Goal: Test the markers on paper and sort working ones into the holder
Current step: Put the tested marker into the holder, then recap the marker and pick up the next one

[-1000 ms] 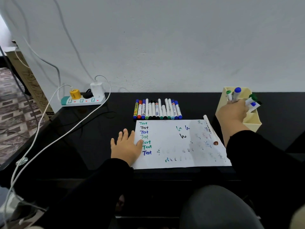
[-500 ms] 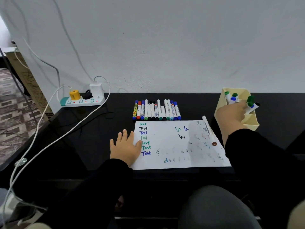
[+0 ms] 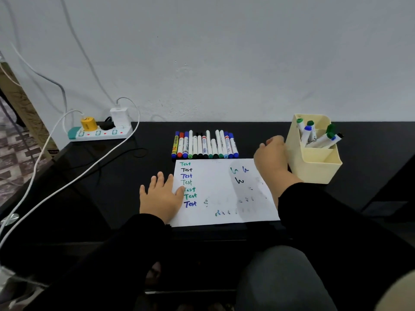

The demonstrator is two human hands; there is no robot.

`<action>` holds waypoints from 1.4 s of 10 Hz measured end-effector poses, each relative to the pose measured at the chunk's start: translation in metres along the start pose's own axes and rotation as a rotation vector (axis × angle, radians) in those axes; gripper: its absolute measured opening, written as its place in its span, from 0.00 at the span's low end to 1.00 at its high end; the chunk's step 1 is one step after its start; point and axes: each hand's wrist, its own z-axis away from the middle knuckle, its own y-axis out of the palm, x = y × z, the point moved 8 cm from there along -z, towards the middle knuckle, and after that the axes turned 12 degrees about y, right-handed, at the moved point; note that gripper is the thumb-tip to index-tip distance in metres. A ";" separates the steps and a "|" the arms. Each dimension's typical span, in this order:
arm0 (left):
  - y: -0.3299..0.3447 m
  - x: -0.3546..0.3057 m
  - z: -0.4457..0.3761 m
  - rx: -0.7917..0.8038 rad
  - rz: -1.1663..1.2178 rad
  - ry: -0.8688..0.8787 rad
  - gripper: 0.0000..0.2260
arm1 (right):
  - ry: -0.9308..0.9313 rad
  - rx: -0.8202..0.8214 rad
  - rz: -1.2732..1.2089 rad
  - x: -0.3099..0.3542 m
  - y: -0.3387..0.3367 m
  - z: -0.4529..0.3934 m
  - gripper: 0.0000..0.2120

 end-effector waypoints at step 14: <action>-0.032 -0.023 0.009 -0.037 0.269 0.042 0.28 | 0.027 0.675 -0.098 0.037 -0.015 0.030 0.09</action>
